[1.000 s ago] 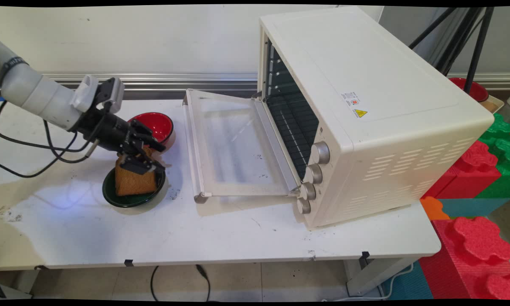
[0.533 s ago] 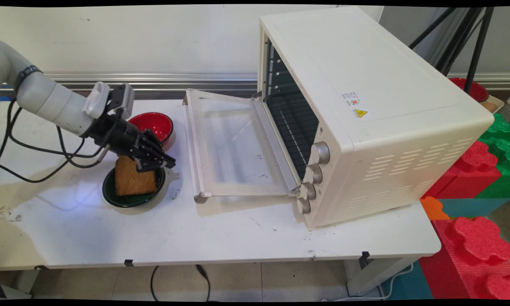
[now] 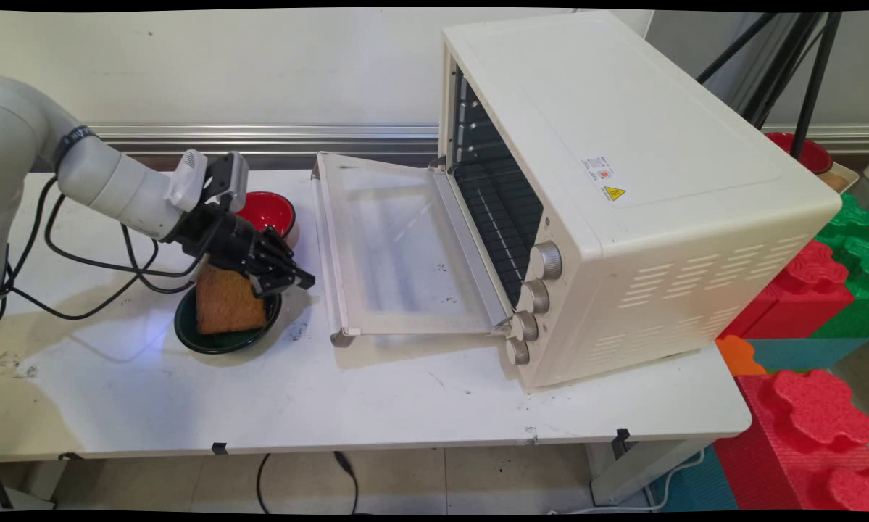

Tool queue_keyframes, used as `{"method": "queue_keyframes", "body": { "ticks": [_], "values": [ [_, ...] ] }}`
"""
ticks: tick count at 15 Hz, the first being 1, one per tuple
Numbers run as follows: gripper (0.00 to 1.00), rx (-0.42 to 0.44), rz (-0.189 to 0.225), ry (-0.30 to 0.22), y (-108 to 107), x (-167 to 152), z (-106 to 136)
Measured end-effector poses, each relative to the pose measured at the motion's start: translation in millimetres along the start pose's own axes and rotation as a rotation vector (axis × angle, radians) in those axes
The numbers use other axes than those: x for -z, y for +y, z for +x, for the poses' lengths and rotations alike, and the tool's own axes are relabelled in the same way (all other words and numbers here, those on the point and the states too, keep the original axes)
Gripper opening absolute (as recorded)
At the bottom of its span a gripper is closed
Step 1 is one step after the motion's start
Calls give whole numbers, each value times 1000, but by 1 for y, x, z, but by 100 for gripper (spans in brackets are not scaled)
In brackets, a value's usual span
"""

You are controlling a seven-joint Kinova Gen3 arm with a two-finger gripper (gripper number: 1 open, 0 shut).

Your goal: Close the oven

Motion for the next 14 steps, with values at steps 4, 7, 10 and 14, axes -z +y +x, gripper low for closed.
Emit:
{"method": "queue_keyframes", "body": {
  "ticks": [4,7,10,14],
  "values": [
    [0,11,10,16,0,-8,1],
    [0,13,17,32,0,-11,3],
    [0,11,29,54,-1,-14,6],
    [0,6,50,86,-4,-9,11]
  ]
}}
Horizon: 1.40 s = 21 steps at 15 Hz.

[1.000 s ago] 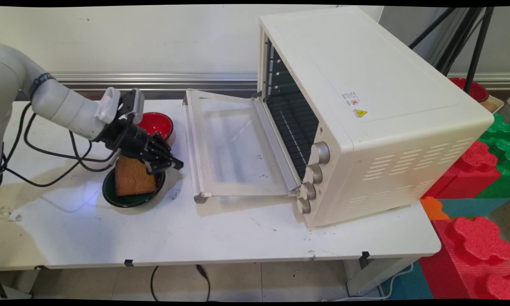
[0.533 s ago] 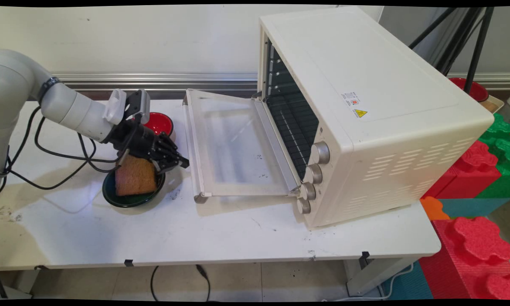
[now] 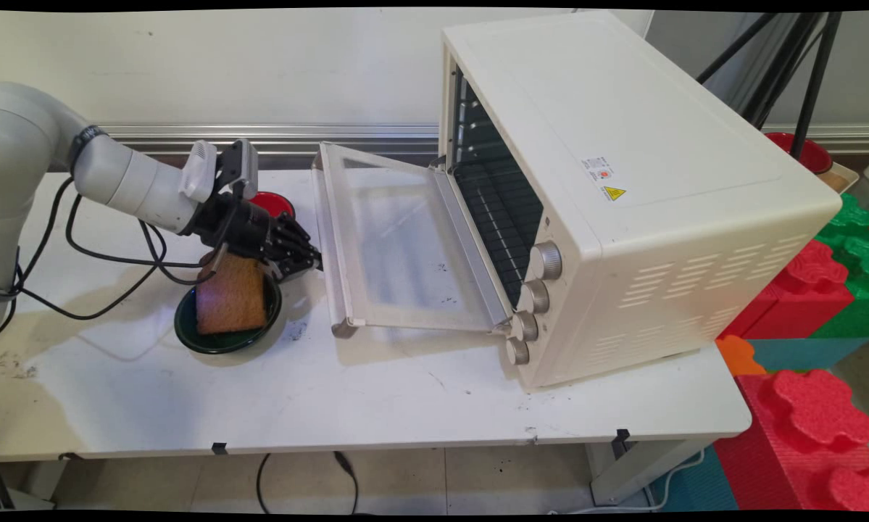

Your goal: Close the oven

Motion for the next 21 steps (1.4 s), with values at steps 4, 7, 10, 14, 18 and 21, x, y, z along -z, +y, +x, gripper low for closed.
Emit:
{"method": "queue_keyframes", "body": {
  "ticks": [4,7,10,14,18,21],
  "values": [
    [0,-14,21,35,-4,10,9],
    [0,-29,35,66,-7,19,19],
    [0,-39,49,93,-10,25,30],
    [0,-54,68,131,-16,33,48],
    [0,-68,84,167,-21,38,67],
    [0,-79,97,197,-26,42,84]
  ]
}}
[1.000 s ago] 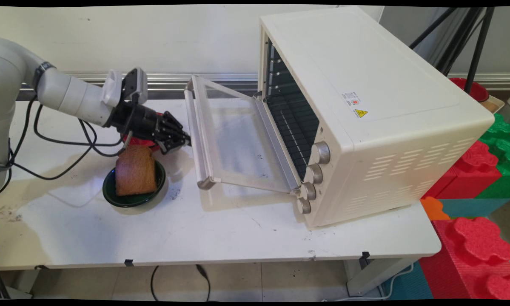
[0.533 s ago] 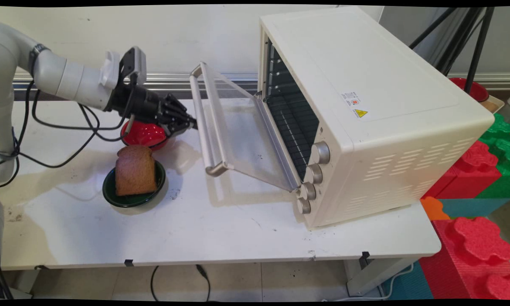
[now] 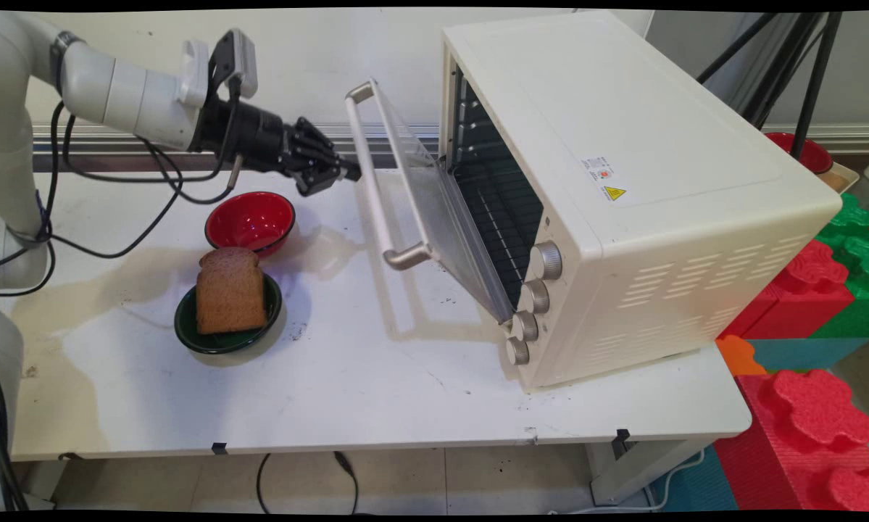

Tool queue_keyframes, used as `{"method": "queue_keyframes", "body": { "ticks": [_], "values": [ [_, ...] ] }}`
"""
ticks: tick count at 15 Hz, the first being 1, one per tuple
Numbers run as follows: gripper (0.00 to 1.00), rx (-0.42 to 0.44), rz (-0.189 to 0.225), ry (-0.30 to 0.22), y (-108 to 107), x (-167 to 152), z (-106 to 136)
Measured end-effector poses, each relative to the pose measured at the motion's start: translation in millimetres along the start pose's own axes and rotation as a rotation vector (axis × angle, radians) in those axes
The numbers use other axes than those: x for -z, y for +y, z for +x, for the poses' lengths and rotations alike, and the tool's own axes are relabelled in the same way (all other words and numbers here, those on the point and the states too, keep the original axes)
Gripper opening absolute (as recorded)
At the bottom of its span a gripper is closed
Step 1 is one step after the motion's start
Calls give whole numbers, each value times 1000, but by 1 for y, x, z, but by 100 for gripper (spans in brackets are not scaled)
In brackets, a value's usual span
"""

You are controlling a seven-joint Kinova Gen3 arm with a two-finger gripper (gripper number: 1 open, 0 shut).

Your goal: Close the oven

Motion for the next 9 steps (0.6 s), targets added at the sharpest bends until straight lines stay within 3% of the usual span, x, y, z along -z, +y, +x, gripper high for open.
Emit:
{"method": "queue_keyframes", "body": {
  "ticks": [9],
  "values": [
    [0,-12,28,61,-13,1,34]
  ]
}}
